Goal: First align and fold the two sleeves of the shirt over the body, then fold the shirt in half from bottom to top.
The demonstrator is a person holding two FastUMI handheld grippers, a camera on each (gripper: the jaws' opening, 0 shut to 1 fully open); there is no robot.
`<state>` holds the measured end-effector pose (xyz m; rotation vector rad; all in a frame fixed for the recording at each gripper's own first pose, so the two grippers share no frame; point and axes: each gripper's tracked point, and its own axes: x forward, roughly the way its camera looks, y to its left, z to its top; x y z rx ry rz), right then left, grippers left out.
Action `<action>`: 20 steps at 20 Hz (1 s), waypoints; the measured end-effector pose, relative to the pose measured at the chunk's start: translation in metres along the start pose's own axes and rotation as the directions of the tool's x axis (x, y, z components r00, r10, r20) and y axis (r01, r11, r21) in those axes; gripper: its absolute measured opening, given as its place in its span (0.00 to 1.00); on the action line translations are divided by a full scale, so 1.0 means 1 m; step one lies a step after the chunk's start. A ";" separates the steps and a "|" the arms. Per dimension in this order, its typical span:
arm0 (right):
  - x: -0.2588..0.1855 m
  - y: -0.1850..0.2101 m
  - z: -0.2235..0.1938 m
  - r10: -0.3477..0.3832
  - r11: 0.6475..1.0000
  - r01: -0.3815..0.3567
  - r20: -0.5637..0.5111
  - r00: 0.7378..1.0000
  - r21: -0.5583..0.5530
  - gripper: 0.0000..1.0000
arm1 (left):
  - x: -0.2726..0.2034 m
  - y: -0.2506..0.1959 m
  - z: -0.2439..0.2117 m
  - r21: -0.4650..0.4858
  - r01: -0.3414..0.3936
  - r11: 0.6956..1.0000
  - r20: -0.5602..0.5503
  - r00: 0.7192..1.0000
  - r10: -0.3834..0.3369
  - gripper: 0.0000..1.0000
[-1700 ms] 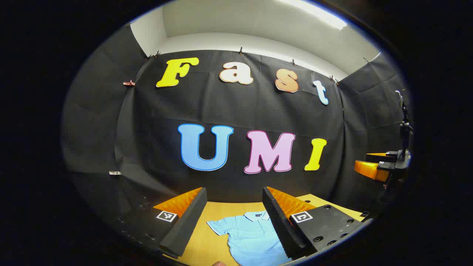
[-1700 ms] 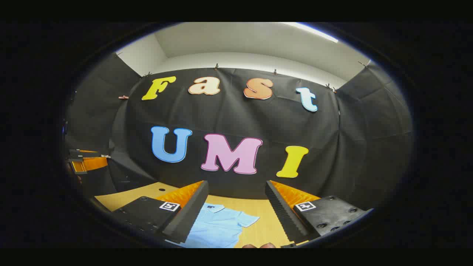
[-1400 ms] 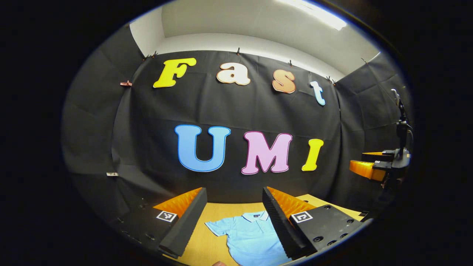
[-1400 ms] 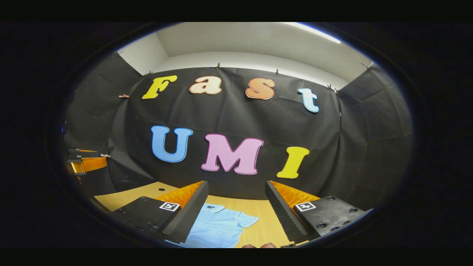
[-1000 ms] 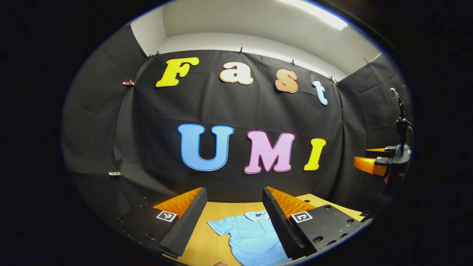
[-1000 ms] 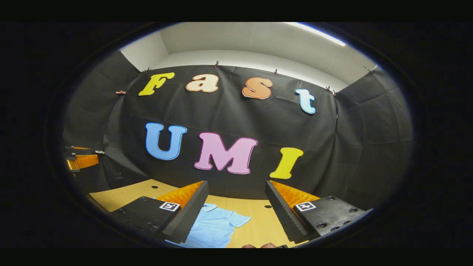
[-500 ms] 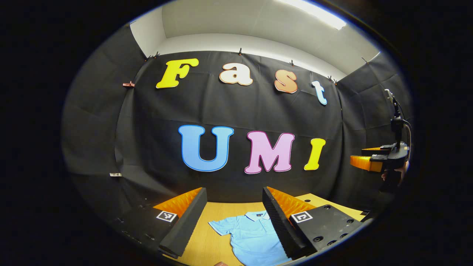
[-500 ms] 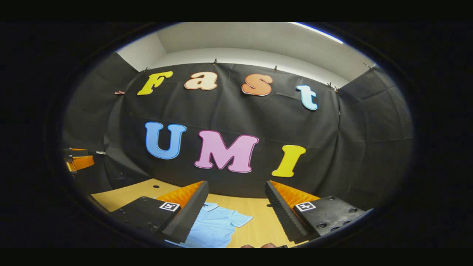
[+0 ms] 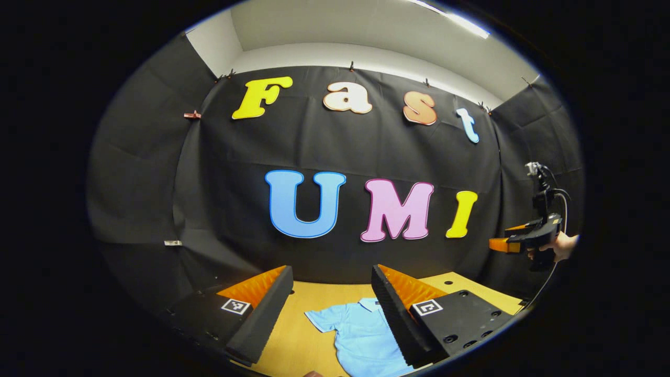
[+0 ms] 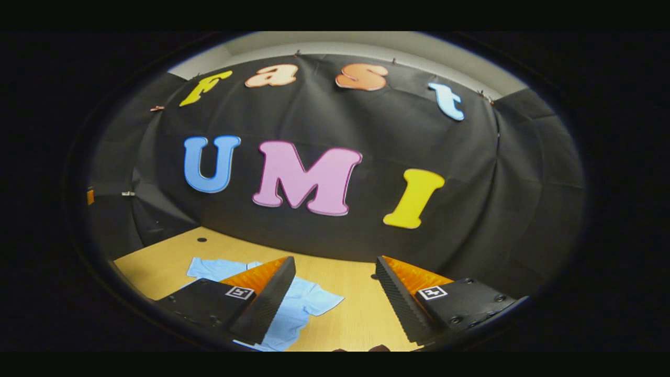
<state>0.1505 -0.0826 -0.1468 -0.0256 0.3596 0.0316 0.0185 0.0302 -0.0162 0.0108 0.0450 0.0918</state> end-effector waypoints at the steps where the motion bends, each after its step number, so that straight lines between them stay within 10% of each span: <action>1: 0.022 0.000 -0.017 0.025 1.000 -0.024 -0.040 0.999 0.008 0.97 | 0.008 -0.001 -0.006 0.001 -0.014 1.000 -0.010 1.000 0.014 0.96; 5: 0.116 0.004 -0.110 0.122 0.992 -0.116 -0.235 0.964 0.039 0.96 | 0.050 -0.011 -0.030 -0.014 -0.069 0.997 -0.100 0.993 0.068 0.96; 15: 0.247 -0.002 -0.319 0.245 0.964 -0.122 -0.603 0.759 0.237 0.99 | 0.164 -0.053 -0.096 -0.148 -0.220 0.964 -0.301 0.939 0.168 0.97; 20: 0.262 -0.005 -0.336 0.229 0.964 -0.089 -0.616 0.754 0.250 0.99 | 0.189 -0.054 -0.103 -0.110 -0.204 0.973 -0.334 0.929 0.157 0.97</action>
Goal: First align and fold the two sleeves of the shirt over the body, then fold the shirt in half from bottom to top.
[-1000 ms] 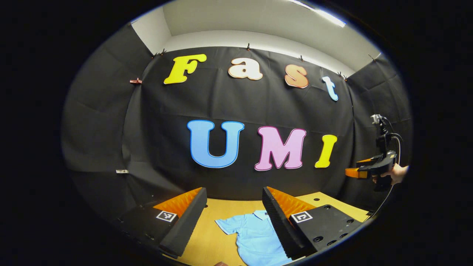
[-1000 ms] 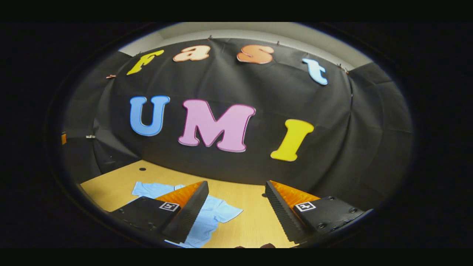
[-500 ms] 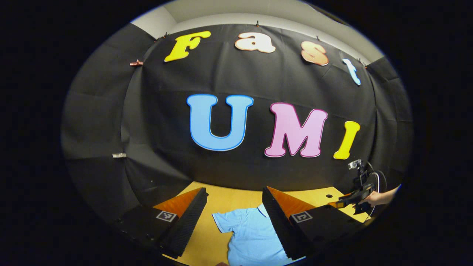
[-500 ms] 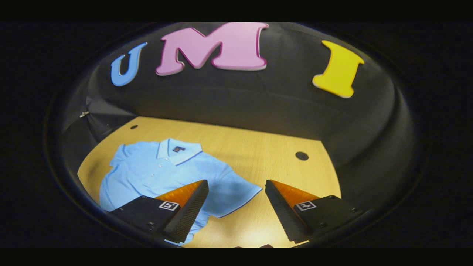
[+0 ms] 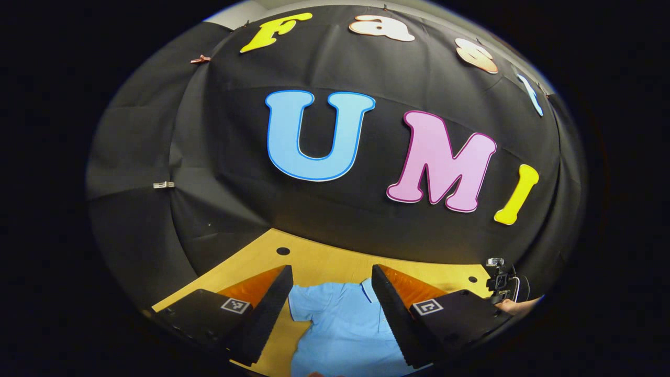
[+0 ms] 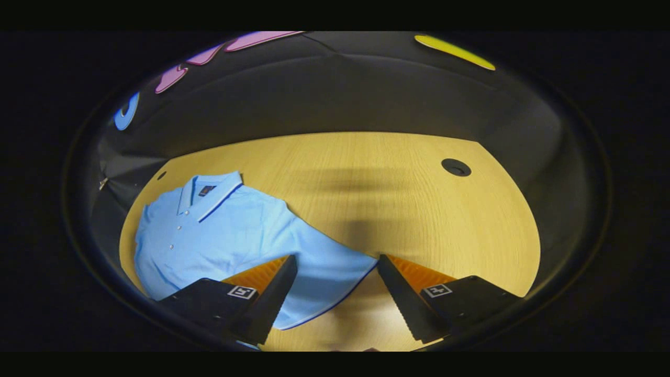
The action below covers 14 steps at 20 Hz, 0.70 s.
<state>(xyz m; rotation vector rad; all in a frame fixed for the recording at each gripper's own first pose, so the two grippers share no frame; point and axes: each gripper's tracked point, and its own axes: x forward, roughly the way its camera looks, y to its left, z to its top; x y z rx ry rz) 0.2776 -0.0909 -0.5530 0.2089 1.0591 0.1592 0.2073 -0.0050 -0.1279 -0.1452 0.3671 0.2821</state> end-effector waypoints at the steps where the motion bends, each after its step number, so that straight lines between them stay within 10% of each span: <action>1: 0.002 0.002 -0.004 -0.003 1.000 0.003 -0.012 1.000 0.002 0.98 | 0.003 -0.003 -0.002 0.009 0.010 1.000 -0.007 1.000 -0.010 0.97; 4: 0.007 0.001 -0.004 -0.043 0.996 0.043 0.000 0.999 -0.077 0.95 | 0.009 -0.006 -0.001 0.015 0.035 0.999 -0.010 0.999 -0.035 0.97; 7: 0.005 0.012 0.000 -0.036 0.997 0.035 -0.004 0.999 -0.064 0.71 | 0.010 -0.001 -0.004 0.020 0.039 0.999 -0.017 0.999 -0.039 0.97; 9: 0.013 0.014 -0.003 -0.048 0.999 0.048 0.002 0.999 -0.010 0.25 | 0.007 0.005 -0.002 0.028 0.037 0.999 -0.011 0.999 -0.037 0.97; 12: 0.014 0.016 0.003 -0.040 0.996 0.039 0.012 0.999 0.077 0.01 | 0.004 0.016 -0.001 0.027 0.029 0.999 -0.009 1.000 -0.028 0.97; 14: 0.013 0.018 0.002 -0.025 0.992 0.025 0.004 1.000 0.126 0.07 | 0.001 0.022 0.001 0.025 0.020 0.999 -0.003 1.000 -0.020 0.97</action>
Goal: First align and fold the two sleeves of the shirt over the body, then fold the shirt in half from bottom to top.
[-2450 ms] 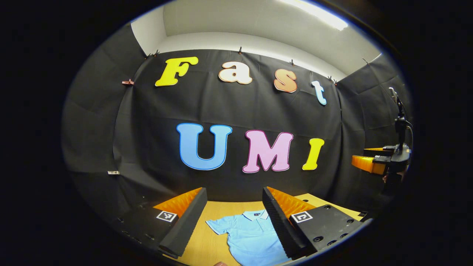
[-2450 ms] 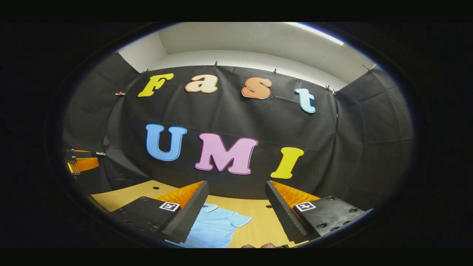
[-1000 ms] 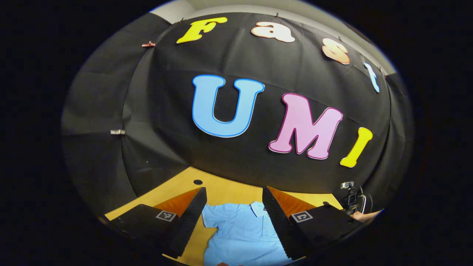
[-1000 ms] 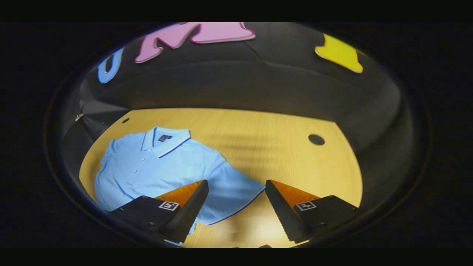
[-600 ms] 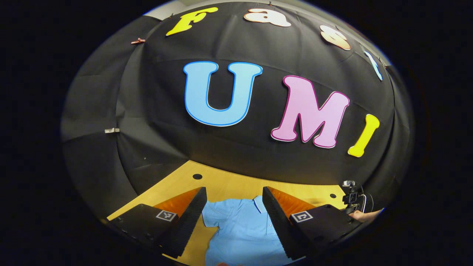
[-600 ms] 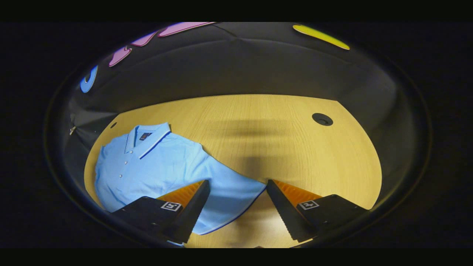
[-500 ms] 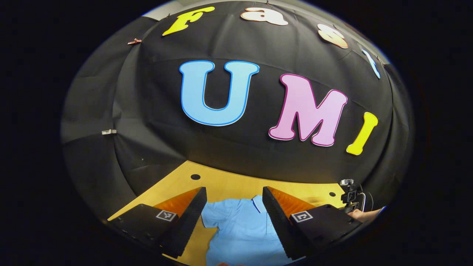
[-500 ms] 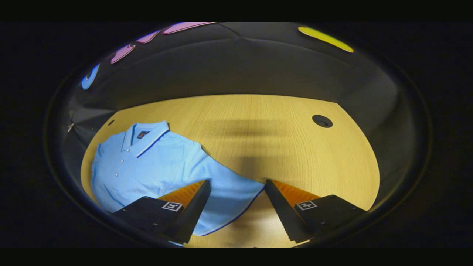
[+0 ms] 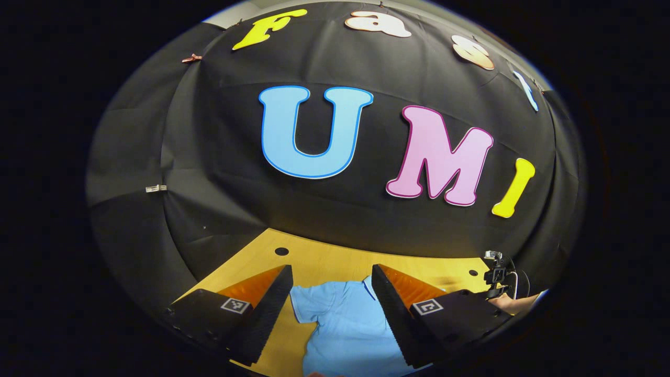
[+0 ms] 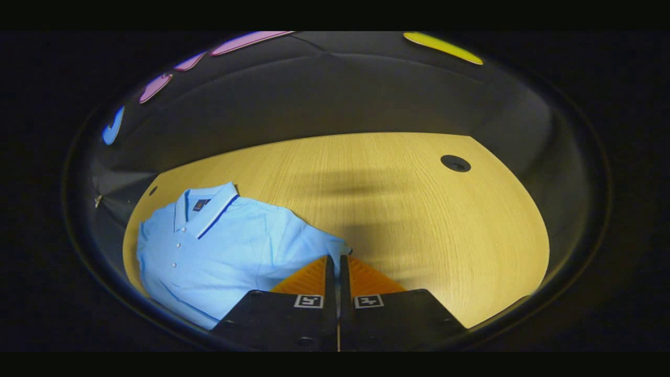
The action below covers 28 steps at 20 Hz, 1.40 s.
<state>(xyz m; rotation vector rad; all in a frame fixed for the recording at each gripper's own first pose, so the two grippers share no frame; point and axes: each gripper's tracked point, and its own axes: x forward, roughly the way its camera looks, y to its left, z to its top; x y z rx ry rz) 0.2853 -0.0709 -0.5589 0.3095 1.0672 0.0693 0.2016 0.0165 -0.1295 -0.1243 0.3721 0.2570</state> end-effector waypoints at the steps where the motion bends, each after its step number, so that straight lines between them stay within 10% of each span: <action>1: -0.003 0.004 0.001 0.019 0.999 -0.019 0.000 1.000 0.025 0.01 | -0.001 0.002 0.001 -0.001 -0.001 1.000 0.005 1.000 0.001 0.97; 7: -0.049 0.079 0.051 0.198 0.976 -0.209 0.148 0.969 0.062 0.06 | -0.006 0.010 0.004 0.007 0.000 1.000 0.020 1.000 0.000 0.97; 17: -0.013 0.143 -0.028 0.223 0.947 -0.229 -0.052 0.973 -0.225 0.07 | 0.034 0.029 -0.034 -0.029 0.039 0.999 -0.061 0.997 -0.040 0.97; 23: -0.042 0.130 -0.017 0.262 0.938 -0.257 -0.009 0.965 -0.232 0.77 | 0.101 0.055 -0.103 -0.065 0.066 0.996 -0.231 0.970 -0.080 0.97; 28: -0.090 0.099 -0.004 0.254 0.958 -0.237 0.102 0.962 -0.160 0.84 | 0.189 0.071 -0.155 0.045 0.102 0.994 -0.359 0.930 -0.079 0.97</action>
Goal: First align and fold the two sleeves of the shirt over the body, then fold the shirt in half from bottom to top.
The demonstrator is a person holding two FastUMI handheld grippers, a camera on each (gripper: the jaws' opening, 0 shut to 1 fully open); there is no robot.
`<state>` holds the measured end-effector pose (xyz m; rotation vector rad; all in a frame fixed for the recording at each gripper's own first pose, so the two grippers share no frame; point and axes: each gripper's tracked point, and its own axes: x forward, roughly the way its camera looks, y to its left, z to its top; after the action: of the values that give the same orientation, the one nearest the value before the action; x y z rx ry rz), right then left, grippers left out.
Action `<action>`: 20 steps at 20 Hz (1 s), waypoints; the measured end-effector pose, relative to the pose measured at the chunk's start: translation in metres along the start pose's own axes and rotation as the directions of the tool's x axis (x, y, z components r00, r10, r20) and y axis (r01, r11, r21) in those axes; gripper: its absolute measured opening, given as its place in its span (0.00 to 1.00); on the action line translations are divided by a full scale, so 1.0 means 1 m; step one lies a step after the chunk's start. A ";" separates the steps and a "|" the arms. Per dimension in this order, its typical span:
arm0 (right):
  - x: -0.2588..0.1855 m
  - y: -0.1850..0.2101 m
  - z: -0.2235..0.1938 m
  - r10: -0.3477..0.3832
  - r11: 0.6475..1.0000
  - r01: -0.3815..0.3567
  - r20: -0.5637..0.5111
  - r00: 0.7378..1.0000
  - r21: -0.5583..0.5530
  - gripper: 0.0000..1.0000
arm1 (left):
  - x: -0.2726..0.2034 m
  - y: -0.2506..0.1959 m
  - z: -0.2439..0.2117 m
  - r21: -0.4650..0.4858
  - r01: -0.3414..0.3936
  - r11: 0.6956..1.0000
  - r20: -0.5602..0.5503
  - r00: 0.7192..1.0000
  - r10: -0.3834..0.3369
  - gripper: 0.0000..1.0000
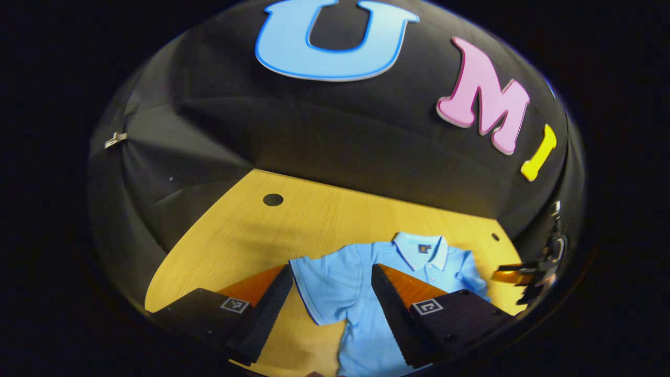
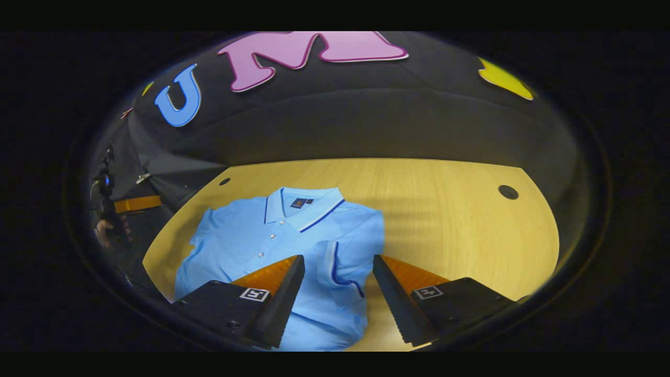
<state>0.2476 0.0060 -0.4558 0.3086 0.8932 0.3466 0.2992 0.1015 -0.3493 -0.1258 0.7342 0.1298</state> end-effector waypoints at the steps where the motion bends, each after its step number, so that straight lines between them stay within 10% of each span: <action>1: -0.010 -0.004 0.000 0.002 1.000 -0.002 0.018 1.000 0.025 0.84 | 0.019 0.004 -0.004 0.049 -0.006 0.999 -0.031 0.999 0.007 0.97; 14: -0.039 -0.081 -0.040 -0.109 0.982 0.114 -0.043 0.993 0.151 0.84 | 0.114 0.025 -0.069 0.127 -0.056 0.990 -0.252 0.964 0.087 0.96; 19: -0.039 -0.075 -0.038 -0.092 0.982 0.096 -0.035 0.995 0.162 0.84 | 0.114 -0.007 -0.069 0.137 -0.007 0.991 -0.243 0.969 0.040 0.13; 20: -0.039 -0.075 -0.038 -0.091 0.982 0.095 -0.033 0.995 0.160 0.84 | 0.112 -0.019 -0.070 0.101 0.032 0.994 -0.263 0.965 -0.004 0.09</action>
<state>0.2069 -0.0733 -0.4810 0.4112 0.9597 0.1920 0.3384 0.0797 -0.4746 -0.0498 1.0026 0.0571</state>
